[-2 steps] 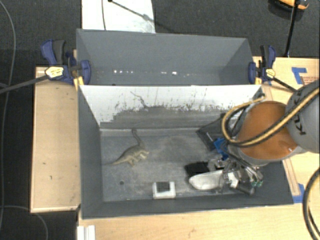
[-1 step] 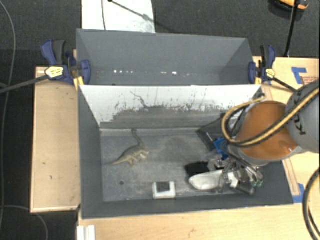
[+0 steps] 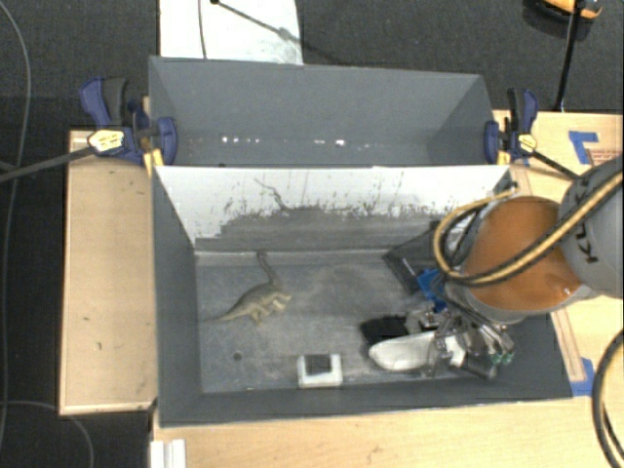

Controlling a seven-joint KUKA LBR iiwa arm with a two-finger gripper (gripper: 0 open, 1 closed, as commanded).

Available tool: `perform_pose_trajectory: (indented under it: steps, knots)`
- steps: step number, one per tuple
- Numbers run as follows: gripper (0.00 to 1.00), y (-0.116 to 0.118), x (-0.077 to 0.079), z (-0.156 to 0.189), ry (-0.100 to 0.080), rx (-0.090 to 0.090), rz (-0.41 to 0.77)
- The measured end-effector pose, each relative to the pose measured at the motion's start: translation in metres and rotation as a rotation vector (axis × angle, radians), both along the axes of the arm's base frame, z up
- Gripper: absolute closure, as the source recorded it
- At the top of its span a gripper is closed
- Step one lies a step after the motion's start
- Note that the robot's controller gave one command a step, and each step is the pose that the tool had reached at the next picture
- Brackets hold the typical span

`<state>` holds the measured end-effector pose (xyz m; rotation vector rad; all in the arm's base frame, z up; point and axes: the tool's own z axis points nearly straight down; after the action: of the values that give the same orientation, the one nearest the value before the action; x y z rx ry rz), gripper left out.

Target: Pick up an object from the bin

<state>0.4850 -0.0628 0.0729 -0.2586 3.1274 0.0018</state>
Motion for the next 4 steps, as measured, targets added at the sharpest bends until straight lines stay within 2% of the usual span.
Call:
perform_pose_trajectory:
  steps: [2, 3, 4]
  knots:
    - [1.0, 0.0, 0.001, 0.019, -0.004, 0.0, -0.002]
    - [1.0, 0.0, 0.0, 0.025, -0.001, 0.001, -0.002]
    - [1.0, 0.001, -0.001, 0.049, 0.003, 0.001, -0.003]
